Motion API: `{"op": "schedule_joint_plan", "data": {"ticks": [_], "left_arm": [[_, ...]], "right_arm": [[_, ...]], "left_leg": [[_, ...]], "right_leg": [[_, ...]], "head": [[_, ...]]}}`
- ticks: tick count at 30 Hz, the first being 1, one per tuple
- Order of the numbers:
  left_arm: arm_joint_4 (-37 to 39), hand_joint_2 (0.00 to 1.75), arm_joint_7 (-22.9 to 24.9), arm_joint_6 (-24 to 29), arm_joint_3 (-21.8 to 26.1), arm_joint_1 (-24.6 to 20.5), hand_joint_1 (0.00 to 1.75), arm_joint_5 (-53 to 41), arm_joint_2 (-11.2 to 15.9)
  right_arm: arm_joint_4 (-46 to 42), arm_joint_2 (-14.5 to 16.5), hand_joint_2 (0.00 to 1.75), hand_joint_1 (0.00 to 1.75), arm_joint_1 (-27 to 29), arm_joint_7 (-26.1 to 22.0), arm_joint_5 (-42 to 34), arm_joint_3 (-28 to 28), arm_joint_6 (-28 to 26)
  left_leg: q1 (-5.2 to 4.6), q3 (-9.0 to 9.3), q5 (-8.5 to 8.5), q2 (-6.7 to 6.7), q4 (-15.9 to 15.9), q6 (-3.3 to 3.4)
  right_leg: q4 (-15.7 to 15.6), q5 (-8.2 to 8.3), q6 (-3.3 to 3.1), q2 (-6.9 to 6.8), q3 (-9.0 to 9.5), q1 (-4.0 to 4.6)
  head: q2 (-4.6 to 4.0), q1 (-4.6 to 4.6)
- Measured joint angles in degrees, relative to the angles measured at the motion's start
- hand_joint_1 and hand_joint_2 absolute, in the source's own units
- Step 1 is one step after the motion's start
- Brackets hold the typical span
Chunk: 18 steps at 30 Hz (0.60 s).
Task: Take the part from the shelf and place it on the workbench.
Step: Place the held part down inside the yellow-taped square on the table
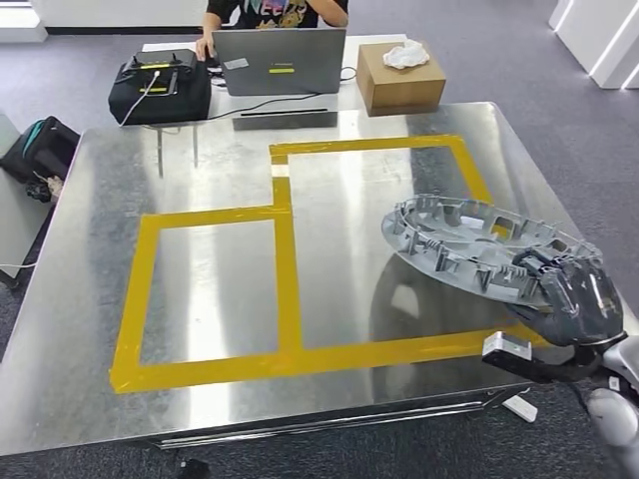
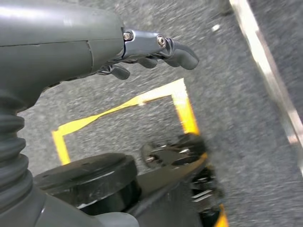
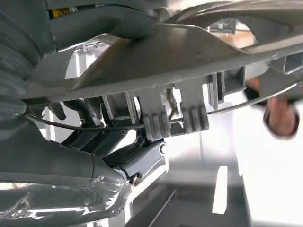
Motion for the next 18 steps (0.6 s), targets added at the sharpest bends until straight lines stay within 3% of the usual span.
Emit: {"op": "schedule_joint_plan", "data": {"ticks": [2,3,8,18], "left_arm": [[0.0,1.75,-0.6,-0.1,0.0,-0.2,0.0,0.0,0.2],[0.0,1.75,-0.6,-0.3,0.0,-0.4,0.0,-0.1,0.3],[0.0,1.75,0.6,-0.8,-0.4,-1.3,0.0,-1.8,1.0],[0.0,1.75,1.7,-0.6,-2.7,-3.1,0.0,-4.2,1.0]], "right_arm": [[1.9,-2.4,1.75,1.75,-1.3,0.1,-0.4,2.8,3.8],[2.4,-3.6,1.75,1.75,-1.3,0.3,-0.6,4.1,5.1],[3.4,-7.1,1.75,1.75,1.1,2.9,0.9,8.2,6.8],[10.7,-6.2,1.75,1.75,1.2,1.2,4.4,17.9,7.2]], "left_leg": [[-0.03,1.06,-0.84,-0.38,0.0,-0.31],[-0.01,1.24,-1.08,-0.54,0.0,-0.54],[0.04,1.3,-0.93,-0.74,-0.3,-0.69],[0.07,1.85,-1.24,-0.46,-1.9,-1.16]], "right_leg": [[-4.9,4.84,-0.74,-0.02,0.47,0.51],[-5.8,5.93,-1.08,-0.03,0.54,0.74],[-6.5,6.13,-0.96,0.1,0.99,0.81],[-6.6,5.95,-1.71,0.58,0.79,0.89]], "head": [[0.0,-0.15],[0.0,-0.23],[0.0,-0.33],[0.0,-0.33]]}}
